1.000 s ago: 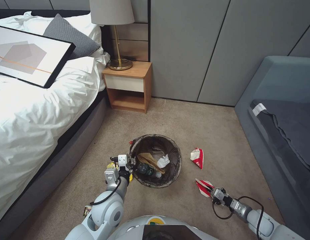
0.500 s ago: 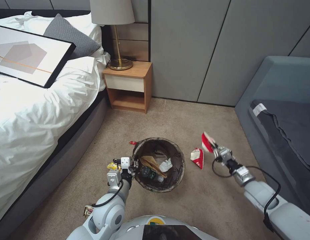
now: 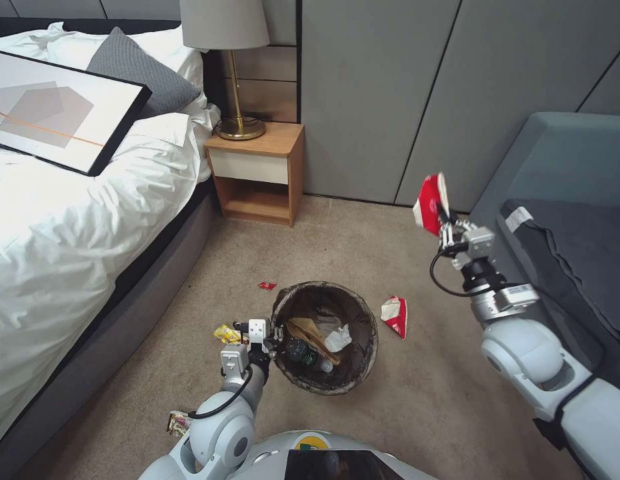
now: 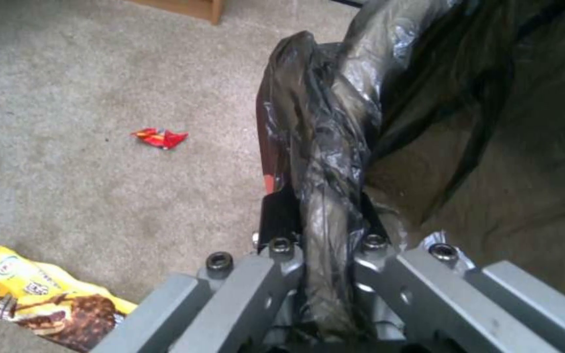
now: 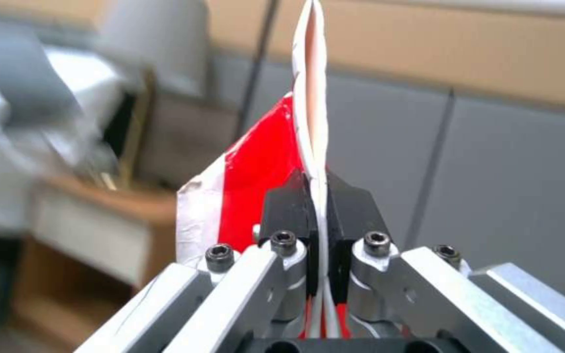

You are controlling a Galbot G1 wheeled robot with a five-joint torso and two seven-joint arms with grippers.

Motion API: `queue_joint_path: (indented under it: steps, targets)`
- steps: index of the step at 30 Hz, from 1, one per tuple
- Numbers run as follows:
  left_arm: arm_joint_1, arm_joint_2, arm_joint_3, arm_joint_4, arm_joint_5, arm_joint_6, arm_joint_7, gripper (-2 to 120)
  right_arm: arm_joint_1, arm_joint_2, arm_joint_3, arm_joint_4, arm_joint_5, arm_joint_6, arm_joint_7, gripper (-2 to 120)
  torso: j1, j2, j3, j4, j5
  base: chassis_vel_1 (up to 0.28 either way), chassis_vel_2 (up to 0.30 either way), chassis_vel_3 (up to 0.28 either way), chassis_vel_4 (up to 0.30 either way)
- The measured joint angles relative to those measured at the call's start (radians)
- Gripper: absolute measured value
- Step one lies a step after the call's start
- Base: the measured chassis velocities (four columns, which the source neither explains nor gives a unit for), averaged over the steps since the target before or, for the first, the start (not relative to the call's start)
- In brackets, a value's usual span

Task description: Pick up the trash bin, then pick up the garbage from the floor and place it into the trash bin.

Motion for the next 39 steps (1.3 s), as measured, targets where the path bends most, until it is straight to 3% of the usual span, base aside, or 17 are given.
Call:
queue_joint_path:
  steps: [6, 12, 30, 39]
  targets:
    - [0.0, 0.006, 0.011, 0.0, 0.002, 0.004, -0.001, 2, -0.019, -0.018, 0.017, 0.246, 0.074, -0.001, -0.071, 0, 0.0, 0.0, 0.0, 0.0, -0.0003, 0.0, 0.0, 0.0, 0.0]
    - [-0.001, 0.006, 0.013, -0.003, 0.003, 0.007, -0.002, 2, -0.043, -0.062, -0.036, 0.346, 0.103, 0.022, -0.16, 0, 0.0, 0.0, 0.0, 0.0, -0.0006, 0.0, 0.0, 0.0, 0.0]
    - [-0.003, 0.025, 0.002, -0.009, 0.003, 0.008, -0.003, 2, -0.089, -0.285, -0.161, 0.344, 0.128, 0.055, -0.298, 0, 0.0, 0.0, 0.0, 0.0001, -0.0004, 0.0, 0.0, 0.0, 0.0]
    - [-0.018, 0.042, -0.001, -0.011, -0.006, 0.009, -0.004, 2, -0.154, -0.297, -0.182, 0.337, 0.082, 0.066, -0.333, 0, 0.0, 0.0, 0.0, 0.0001, -0.0004, 0.0, 0.0, 0.0, 0.0]
